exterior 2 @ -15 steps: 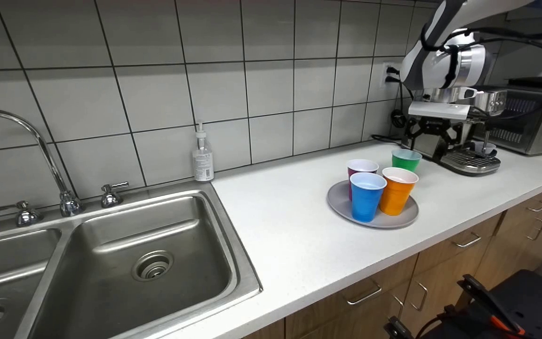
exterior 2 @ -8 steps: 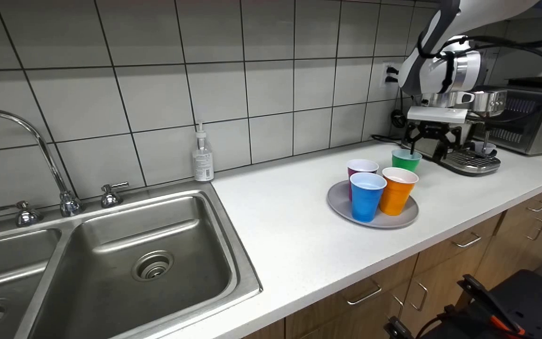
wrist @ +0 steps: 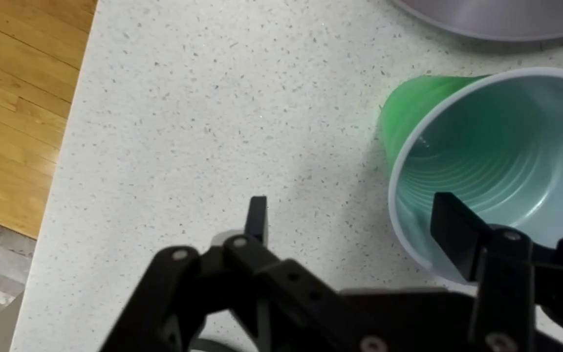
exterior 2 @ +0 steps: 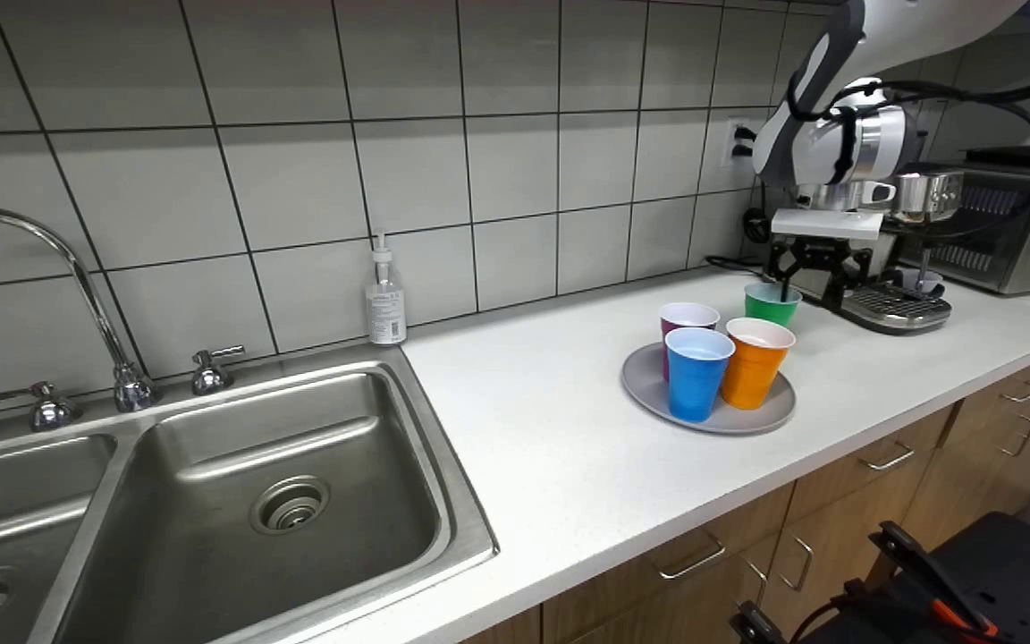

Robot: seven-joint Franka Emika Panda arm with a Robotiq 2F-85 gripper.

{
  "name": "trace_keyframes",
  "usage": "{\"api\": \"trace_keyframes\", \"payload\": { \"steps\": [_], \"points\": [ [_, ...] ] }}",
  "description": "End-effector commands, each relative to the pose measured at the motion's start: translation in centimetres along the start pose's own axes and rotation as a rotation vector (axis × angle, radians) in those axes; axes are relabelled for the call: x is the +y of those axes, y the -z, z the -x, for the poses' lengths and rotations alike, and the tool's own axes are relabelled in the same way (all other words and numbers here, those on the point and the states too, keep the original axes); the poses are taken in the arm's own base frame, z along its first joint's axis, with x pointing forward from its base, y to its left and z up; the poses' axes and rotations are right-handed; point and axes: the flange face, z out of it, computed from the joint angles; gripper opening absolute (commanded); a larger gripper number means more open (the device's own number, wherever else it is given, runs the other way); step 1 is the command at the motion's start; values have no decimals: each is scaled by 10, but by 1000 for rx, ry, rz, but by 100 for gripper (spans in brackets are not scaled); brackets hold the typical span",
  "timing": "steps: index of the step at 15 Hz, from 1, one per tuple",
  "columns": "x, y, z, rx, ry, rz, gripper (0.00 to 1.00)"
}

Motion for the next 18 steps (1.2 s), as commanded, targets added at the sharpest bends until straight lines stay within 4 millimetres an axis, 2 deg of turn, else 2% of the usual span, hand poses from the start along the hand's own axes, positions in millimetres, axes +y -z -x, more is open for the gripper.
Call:
{"api": "trace_keyframes", "payload": {
  "steps": [1,8,18],
  "points": [
    [-1,-1,-10,-30,16,-12,54],
    [-2,-1,-13,-31,15,-11,2],
    [-6,16,-15,-3,108,-27,1]
  ]
}}
